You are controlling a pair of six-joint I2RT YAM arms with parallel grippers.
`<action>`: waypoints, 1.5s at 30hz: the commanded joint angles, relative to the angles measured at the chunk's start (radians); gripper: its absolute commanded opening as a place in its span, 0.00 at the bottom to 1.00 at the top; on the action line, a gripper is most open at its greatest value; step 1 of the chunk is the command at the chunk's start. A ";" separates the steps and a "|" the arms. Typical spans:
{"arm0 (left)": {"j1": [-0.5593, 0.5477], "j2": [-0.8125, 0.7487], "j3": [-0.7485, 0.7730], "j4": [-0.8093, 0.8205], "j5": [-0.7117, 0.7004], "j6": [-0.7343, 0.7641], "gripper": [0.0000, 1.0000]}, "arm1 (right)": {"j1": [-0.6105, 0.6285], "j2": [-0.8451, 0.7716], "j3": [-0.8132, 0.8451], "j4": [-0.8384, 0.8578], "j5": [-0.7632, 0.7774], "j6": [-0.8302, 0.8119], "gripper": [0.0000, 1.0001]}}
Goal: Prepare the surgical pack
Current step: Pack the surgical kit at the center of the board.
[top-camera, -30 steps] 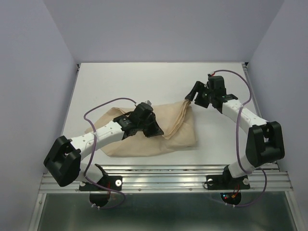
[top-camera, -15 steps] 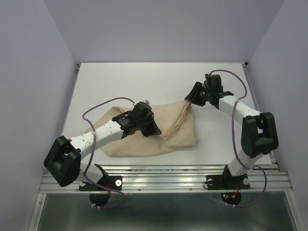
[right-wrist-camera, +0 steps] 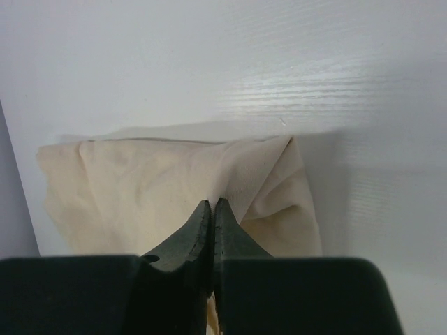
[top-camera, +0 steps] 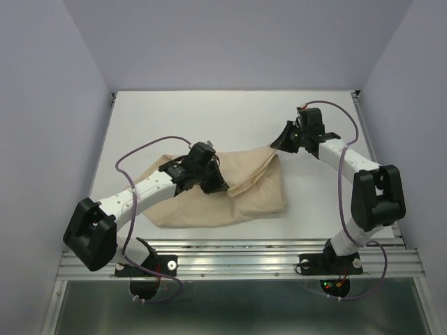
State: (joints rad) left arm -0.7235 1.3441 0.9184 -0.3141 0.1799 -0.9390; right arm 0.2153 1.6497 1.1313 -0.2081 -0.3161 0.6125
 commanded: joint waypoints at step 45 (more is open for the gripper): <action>0.018 -0.062 -0.128 -0.008 -0.028 0.075 0.00 | -0.007 -0.228 -0.239 -0.083 0.080 -0.111 0.61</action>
State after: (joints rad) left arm -0.7067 1.3190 0.7486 -0.2913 0.1780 -0.8833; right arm 0.2104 1.3930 0.8673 -0.2977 -0.2497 0.5156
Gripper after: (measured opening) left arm 0.033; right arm 0.625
